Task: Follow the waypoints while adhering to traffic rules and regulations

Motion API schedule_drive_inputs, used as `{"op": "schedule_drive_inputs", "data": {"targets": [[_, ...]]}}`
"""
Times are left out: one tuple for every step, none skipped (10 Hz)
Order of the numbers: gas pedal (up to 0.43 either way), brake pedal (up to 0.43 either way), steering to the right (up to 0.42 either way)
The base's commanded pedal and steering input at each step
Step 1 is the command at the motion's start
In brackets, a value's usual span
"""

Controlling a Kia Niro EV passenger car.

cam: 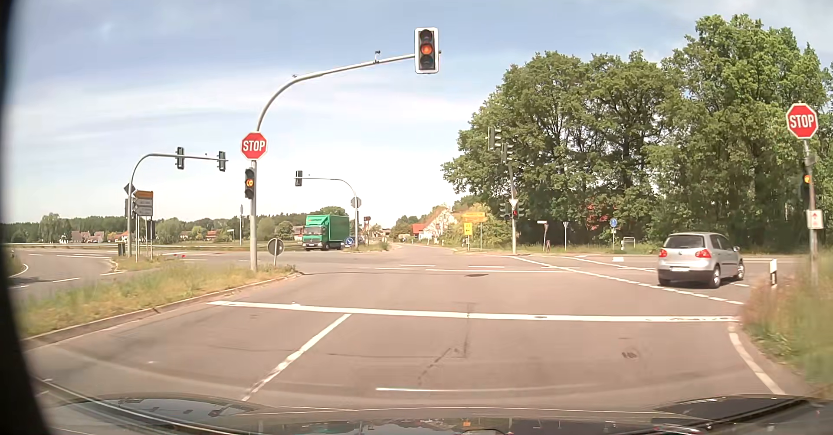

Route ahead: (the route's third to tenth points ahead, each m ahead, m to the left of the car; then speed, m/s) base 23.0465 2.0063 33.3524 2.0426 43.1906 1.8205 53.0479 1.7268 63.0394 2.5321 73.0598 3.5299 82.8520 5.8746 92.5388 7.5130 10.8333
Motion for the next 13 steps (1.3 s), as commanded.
{"op": "schedule_drive_inputs", "data": {"targets": [[0.157, 0.000, -0.004], [0.157, 0.000, -0.007], [0.157, 0.000, -0.008], [0.157, 0.000, -0.009], [0.150, 0.000, -0.010], [0.150, 0.000, -0.013], [0.150, 0.000, -0.013], [0.150, 0.000, -0.013], [0.150, 0.000, -0.013], [0.150, 0.000, -0.012], [0.157, 0.000, -0.012], [0.157, 0.000, -0.012], [0.157, 0.000, -0.011]]}}
